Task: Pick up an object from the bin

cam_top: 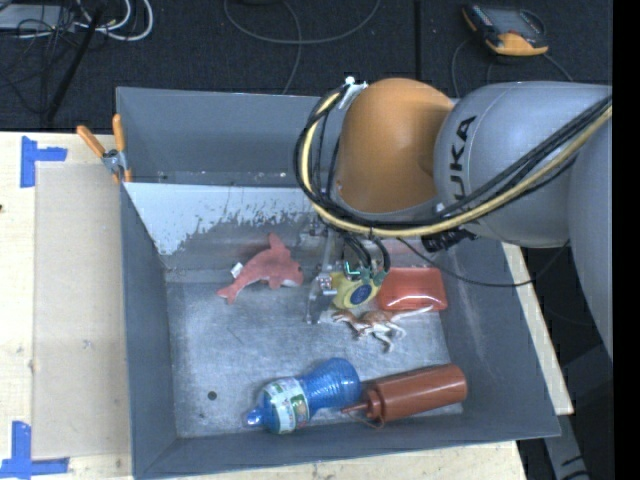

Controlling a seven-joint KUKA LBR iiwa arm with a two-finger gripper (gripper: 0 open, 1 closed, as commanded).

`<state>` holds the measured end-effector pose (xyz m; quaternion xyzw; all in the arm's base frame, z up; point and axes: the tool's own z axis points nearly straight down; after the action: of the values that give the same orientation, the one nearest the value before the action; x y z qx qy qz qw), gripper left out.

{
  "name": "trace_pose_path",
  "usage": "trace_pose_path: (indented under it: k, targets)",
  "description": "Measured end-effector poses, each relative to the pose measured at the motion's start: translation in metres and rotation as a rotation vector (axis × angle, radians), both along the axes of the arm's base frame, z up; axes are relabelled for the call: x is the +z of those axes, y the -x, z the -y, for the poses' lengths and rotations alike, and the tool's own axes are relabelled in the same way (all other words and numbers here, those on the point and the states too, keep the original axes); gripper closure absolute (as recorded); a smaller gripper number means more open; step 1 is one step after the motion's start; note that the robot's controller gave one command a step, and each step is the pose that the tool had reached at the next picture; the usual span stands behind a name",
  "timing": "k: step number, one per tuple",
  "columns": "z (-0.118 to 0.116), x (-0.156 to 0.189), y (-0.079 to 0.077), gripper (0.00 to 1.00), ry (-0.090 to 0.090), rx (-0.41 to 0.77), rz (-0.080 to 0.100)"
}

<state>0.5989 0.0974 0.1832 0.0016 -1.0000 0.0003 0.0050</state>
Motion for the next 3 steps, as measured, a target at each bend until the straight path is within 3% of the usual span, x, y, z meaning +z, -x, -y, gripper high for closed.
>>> trace_pose_path:
  k: [1,2,3]
  targets:
    - [0.0,0.005,-0.002,0.0,-0.001,-0.002,0.008]
    - [0.003,-0.031,0.02,0.0,-0.001,0.121,0.011]
    - [0.014,-0.046,0.054,0.0,-0.003,0.393,0.007]
